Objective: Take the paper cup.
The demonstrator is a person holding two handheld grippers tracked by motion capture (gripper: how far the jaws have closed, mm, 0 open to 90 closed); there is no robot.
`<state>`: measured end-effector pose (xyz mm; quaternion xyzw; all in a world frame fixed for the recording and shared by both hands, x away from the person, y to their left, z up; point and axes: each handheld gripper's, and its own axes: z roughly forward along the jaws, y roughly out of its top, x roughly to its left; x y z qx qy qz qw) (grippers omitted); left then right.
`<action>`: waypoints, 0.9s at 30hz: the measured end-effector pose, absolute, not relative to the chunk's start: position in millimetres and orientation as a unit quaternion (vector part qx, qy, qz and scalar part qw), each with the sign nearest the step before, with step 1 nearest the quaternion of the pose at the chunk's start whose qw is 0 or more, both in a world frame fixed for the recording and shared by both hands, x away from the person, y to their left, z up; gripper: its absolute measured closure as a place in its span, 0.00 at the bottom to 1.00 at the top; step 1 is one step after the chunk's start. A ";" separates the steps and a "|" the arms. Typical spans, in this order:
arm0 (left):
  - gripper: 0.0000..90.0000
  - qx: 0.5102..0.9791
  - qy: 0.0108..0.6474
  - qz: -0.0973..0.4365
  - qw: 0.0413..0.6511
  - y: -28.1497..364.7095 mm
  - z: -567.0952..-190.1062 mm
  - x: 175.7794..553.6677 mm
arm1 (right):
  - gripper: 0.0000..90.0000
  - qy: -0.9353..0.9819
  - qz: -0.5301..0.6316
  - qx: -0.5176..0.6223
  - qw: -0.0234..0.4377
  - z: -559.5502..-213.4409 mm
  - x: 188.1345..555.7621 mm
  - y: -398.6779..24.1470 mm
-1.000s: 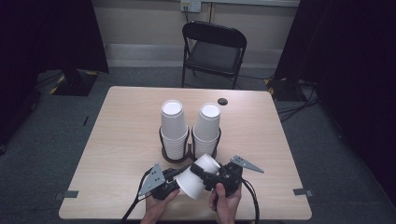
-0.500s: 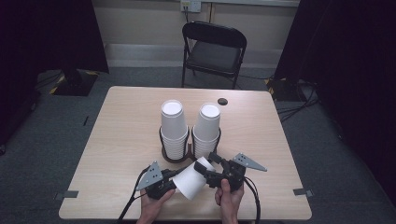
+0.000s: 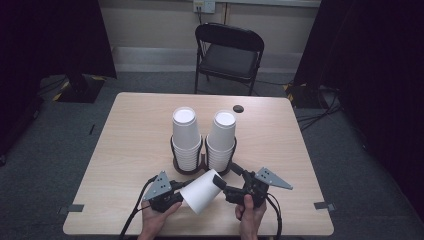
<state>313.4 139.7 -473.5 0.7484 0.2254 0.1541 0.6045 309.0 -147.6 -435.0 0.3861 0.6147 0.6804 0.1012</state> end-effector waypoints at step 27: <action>0.96 0.777 0.229 0.126 0.573 147.9 -459.0 328.5 | 0.15 0.681 0.608 0.326 0.244 -450.6 292.1 -153.8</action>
